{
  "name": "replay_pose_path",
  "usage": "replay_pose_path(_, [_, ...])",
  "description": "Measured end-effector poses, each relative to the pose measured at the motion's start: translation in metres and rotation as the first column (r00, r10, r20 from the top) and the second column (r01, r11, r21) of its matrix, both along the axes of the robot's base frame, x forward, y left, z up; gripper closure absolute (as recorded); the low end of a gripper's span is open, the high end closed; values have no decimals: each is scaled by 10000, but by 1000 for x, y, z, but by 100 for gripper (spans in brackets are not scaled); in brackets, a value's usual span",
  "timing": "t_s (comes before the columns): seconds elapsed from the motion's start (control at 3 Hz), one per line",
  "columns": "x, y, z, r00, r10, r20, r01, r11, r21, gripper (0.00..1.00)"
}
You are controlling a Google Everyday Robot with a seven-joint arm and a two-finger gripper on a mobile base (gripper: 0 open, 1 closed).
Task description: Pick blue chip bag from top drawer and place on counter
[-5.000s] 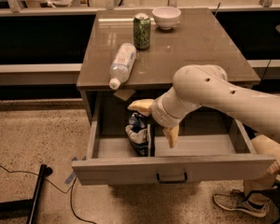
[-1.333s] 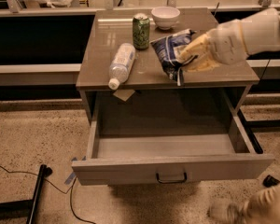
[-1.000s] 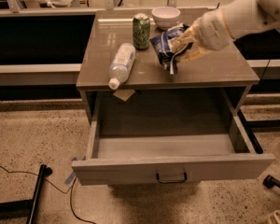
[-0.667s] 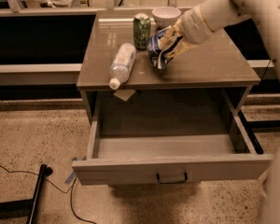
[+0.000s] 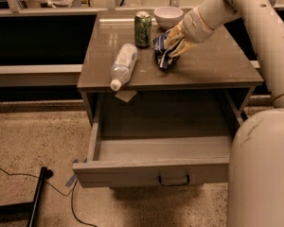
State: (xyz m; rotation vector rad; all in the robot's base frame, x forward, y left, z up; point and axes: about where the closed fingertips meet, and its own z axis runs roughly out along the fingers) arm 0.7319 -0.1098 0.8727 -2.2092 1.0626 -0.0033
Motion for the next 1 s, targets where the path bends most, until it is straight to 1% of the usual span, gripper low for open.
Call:
replay_pose_path(0.33, [6,-26,0,9970,-741,-201,737,9971,-210,11])
replay_pose_path(0.67, [8,-28,-1,9964,-827,-210,823,9964,-218,0])
replay_pose_path(1.0, [8,-27,-1,9965,-816,-206,811,9965,-222,0])
